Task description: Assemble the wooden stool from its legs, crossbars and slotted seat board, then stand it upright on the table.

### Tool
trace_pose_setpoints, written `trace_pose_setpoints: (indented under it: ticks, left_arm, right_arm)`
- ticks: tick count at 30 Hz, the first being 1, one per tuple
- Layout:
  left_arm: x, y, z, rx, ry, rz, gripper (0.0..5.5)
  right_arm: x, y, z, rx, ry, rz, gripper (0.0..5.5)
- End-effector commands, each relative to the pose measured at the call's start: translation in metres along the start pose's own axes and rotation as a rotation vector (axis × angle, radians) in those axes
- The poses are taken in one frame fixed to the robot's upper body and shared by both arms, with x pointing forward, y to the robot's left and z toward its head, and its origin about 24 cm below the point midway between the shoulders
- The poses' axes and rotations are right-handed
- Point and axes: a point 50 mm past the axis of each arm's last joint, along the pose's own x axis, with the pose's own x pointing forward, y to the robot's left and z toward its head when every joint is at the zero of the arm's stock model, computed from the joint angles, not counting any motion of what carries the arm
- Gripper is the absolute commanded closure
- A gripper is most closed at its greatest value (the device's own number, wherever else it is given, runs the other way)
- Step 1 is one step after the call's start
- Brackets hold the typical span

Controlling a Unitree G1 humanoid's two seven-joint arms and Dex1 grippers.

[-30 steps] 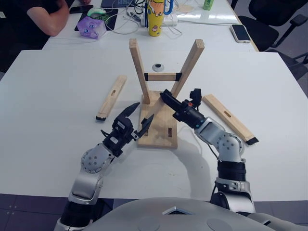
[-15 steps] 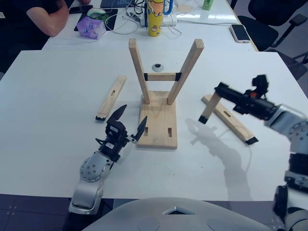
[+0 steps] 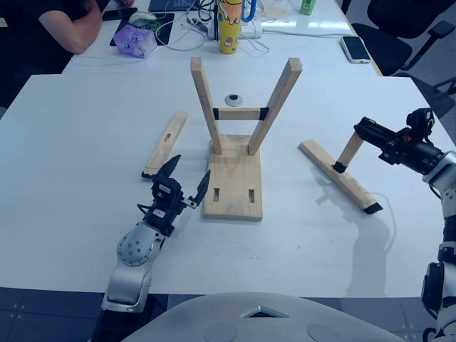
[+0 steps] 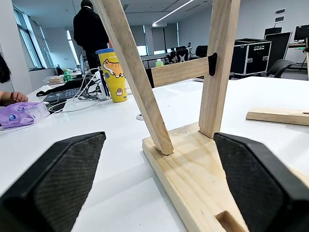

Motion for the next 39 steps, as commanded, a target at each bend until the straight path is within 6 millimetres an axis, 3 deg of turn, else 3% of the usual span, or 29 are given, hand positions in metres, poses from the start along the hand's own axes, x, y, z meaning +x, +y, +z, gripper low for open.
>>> trace_pose_setpoints:
  ticks: [1,8,27,39]
  left_arm:
    - [0.001,0.002,-0.001,0.007,0.006,-0.009,1.34]
    - [0.004,0.004,-0.001,0.007,0.006,-0.029,1.34]
    - [0.005,0.009,-0.001,0.022,0.014,-0.055,1.34]
    - [0.009,0.021,0.001,0.052,0.007,-0.066,1.34]
  right_arm:
    - [0.004,0.001,-0.002,-0.026,-0.026,0.007,5.05]
    - [0.008,0.005,-0.013,-0.061,-0.028,0.027,5.05]
    - [-0.005,0.000,-0.034,-0.067,-0.021,-0.038,5.05]
    - [-0.038,0.019,-0.110,0.035,-0.021,-0.085,5.06]
